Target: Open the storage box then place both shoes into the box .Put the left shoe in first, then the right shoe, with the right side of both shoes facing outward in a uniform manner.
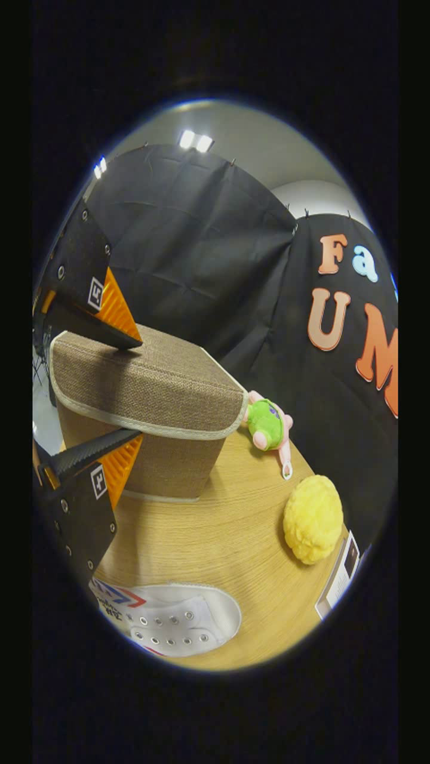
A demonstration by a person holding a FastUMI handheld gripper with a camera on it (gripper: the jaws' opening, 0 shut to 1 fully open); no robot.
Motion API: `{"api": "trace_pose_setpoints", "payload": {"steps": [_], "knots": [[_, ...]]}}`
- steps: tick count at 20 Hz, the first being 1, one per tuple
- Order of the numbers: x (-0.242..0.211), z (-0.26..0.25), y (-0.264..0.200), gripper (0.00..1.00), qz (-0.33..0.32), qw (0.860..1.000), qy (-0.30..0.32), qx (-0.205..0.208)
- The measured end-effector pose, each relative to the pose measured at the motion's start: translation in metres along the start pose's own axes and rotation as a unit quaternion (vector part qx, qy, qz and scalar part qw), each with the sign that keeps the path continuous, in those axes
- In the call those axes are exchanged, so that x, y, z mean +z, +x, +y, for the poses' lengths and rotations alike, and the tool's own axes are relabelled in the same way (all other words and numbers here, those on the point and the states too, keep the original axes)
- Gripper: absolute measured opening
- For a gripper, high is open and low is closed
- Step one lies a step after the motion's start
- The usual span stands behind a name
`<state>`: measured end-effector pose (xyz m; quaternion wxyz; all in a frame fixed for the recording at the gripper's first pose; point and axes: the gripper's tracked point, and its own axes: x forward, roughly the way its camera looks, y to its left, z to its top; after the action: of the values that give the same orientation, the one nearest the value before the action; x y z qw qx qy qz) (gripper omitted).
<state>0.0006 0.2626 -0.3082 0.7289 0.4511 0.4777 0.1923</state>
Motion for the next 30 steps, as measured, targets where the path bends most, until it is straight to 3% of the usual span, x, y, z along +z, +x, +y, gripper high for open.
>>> {"api": "trace_pose_setpoints", "payload": {"steps": [6, 11, 13, 14, 18, 22, 25, 27, 30], "knots": [[0.014, 0.019, -0.01, 0.75, -0.034, 0.999, 0.009, 0.03], [0.001, 0.027, -0.009, 0.74, -0.022, 0.999, -0.007, 0.048], [0.002, 0.022, -0.004, 0.58, -0.029, 0.999, -0.008, 0.034], [0.002, 0.016, 0.001, 0.45, -0.033, 0.999, -0.013, 0.025], [0.008, 0.017, 0.0, 0.25, -0.047, 0.998, -0.019, 0.021], [0.014, 0.037, -0.001, 0.1, -0.06, 0.997, -0.014, 0.052], [0.009, 0.025, 0.005, 0.1, -0.057, 0.998, -0.027, 0.023], [-0.002, 0.029, 0.01, 0.11, -0.033, 0.999, -0.013, 0.032], [-0.014, 0.03, 0.021, 0.28, -0.013, 0.999, 0.001, 0.029]]}}
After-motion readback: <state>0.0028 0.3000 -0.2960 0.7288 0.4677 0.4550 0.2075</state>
